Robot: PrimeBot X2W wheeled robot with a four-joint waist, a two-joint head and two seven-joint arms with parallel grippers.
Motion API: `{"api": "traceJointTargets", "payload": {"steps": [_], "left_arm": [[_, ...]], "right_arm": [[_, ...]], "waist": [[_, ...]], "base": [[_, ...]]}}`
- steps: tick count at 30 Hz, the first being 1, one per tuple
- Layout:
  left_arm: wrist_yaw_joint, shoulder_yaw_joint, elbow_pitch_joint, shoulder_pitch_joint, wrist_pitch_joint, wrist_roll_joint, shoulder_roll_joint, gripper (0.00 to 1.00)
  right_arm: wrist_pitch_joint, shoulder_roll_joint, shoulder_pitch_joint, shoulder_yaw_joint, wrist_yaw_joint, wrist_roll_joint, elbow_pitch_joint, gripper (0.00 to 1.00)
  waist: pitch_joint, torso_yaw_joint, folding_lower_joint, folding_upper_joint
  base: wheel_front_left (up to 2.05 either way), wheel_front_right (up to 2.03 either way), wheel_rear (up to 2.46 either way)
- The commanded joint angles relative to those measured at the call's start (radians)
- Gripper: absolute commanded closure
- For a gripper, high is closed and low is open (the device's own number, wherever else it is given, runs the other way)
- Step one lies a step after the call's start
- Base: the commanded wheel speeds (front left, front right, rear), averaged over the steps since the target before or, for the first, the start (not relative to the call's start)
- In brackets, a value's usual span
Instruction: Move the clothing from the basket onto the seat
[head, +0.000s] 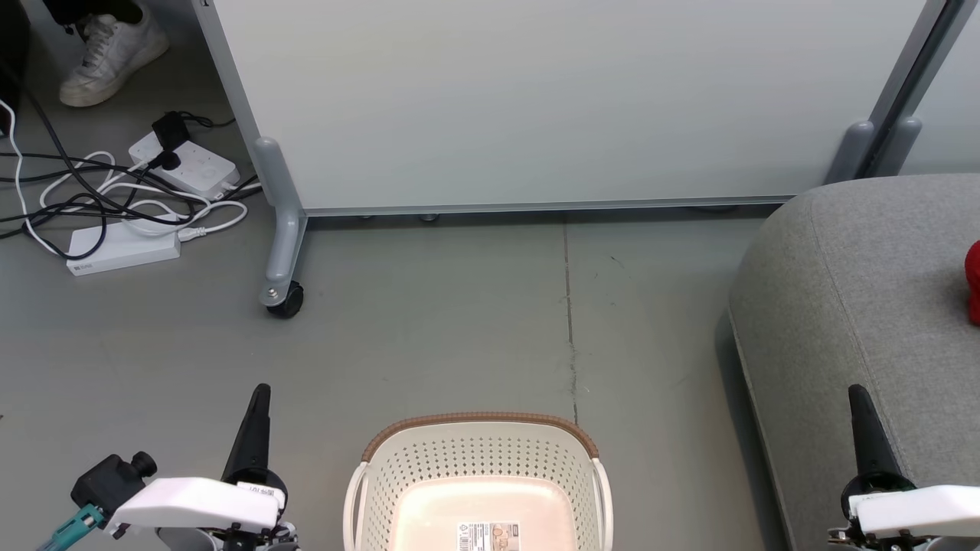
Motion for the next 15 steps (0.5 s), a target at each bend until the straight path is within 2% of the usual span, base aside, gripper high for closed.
{"api": "traceJointTargets", "payload": {"steps": [1,15], "left_arm": [[-0.009,0.008,-0.006,-0.028,0.004,-0.018,0.006,1.0],[-0.018,0.031,0.002,-0.054,0.044,-0.154,0.01,1.0]], "right_arm": [[0.005,-0.011,-0.019,-0.003,0.002,0.02,-0.009,1.0],[0.038,-0.014,-0.029,-0.013,0.002,0.165,-0.007,1.0]], "waist": [[0.0,0.0,0.0,-0.0001],[-0.003,-0.009,0.0,-0.0001]], "base": [[0.0,0.0,0.0],[0.0,0.0,0.0]]}}
